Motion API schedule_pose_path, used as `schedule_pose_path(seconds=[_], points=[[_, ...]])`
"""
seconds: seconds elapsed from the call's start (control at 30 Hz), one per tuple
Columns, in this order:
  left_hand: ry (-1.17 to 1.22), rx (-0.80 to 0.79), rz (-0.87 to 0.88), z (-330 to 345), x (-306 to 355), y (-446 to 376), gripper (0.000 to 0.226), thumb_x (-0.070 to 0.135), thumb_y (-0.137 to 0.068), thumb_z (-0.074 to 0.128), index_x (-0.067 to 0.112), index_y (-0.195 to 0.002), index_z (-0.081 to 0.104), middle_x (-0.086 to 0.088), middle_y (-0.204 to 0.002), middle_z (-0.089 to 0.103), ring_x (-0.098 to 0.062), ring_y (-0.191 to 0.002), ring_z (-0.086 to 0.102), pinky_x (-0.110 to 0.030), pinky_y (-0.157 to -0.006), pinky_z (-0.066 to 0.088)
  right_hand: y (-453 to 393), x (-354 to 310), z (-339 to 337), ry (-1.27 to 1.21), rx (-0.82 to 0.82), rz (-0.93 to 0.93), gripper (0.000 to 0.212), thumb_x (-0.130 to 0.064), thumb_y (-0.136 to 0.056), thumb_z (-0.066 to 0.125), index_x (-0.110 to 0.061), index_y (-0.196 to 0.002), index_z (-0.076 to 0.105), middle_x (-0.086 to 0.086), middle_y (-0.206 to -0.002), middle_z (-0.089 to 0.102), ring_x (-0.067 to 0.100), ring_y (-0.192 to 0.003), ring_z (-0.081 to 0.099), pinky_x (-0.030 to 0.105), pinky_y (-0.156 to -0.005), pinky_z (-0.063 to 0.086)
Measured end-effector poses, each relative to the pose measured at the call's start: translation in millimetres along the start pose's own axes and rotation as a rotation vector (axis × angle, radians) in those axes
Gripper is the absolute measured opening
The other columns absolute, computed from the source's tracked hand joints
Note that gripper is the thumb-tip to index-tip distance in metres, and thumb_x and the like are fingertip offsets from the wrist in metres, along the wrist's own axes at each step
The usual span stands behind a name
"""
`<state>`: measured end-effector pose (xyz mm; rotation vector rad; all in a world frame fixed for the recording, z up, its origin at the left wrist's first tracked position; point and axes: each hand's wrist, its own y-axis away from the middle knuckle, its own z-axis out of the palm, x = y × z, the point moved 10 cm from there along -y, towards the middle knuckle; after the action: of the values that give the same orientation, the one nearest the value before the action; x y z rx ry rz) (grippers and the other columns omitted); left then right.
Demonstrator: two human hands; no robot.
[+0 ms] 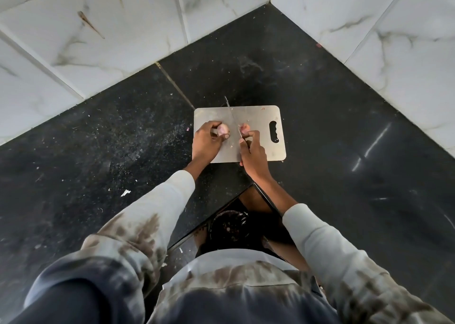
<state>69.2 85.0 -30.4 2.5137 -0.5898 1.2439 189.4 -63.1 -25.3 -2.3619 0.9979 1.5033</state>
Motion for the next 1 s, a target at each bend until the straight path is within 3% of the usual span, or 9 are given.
schedule_pose_path(seconds=[0.13, 0.3, 0.5, 0.63, 0.8, 1.0], points=[[0.092, -0.013, -0.054, 3, -5, -2, 0.049, 0.027, -0.086, 0.089, 0.021, -0.132, 0.072, 0.004, -0.129, 0.074, -0.008, -0.111, 0.067, -0.025, -0.096, 0.057, 0, -3, 5, -0.034, 0.036, -0.022, 0.031, -0.035, -0.11, 0.045, -0.026, -0.138, 0.038, -0.001, -0.091, 0.069, 0.016, -0.074, 0.068, 0.034, -0.065, 0.055], [0.161, -0.025, -0.086, 5, -11, -5, 0.049, 0.027, -0.086, 0.09, 0.022, -0.132, 0.074, 0.006, -0.128, 0.075, -0.009, -0.111, 0.069, -0.026, -0.095, 0.059, 6, 6, 11, -0.086, 0.078, 0.053, 0.022, -0.039, -0.111, 0.043, -0.026, -0.129, 0.045, 0.0, -0.076, 0.066, 0.025, -0.066, 0.067, 0.047, -0.064, 0.057], [0.254, -0.034, -0.136, 6, -16, -3, 0.048, 0.029, -0.091, 0.086, 0.02, -0.136, 0.072, -0.001, -0.124, 0.076, -0.016, -0.098, 0.076, -0.033, -0.07, 0.067, 11, 5, 12, -0.082, 0.11, 0.029, 0.019, -0.036, -0.111, 0.042, -0.024, -0.125, 0.046, 0.007, -0.075, 0.066, 0.03, -0.062, 0.064, 0.041, -0.055, 0.051], [0.28, -0.052, -0.15, 7, -18, -5, 0.047, 0.027, -0.092, 0.084, 0.019, -0.137, 0.072, -0.004, -0.125, 0.076, -0.02, -0.097, 0.078, -0.039, -0.072, 0.069, 13, 0, 13, -0.066, 0.105, -0.006, 0.027, -0.035, -0.112, 0.041, -0.026, -0.138, 0.043, 0.009, -0.072, 0.066, 0.023, -0.053, 0.057, 0.03, -0.049, 0.046], [0.314, -0.051, -0.172, 9, -23, -7, 0.045, 0.027, -0.09, 0.086, 0.018, -0.132, 0.074, 0.002, -0.115, 0.077, -0.02, -0.083, 0.08, -0.046, -0.071, 0.069, 13, -9, 18, -0.06, 0.083, -0.058, 0.036, -0.03, -0.112, 0.042, -0.03, -0.147, 0.038, 0.011, -0.067, 0.063, 0.024, -0.051, 0.055, 0.034, -0.047, 0.044], [0.307, -0.048, -0.19, 9, -27, -11, 0.045, 0.031, -0.088, 0.089, 0.019, -0.129, 0.076, 0.003, -0.114, 0.078, -0.02, -0.085, 0.08, -0.047, -0.074, 0.069, 12, -10, 19, 0.02, 0.094, -0.066, 0.049, -0.029, -0.111, 0.045, -0.028, -0.158, 0.029, -0.005, -0.062, 0.058, 0.01, -0.047, 0.053, 0.027, -0.047, 0.043]])
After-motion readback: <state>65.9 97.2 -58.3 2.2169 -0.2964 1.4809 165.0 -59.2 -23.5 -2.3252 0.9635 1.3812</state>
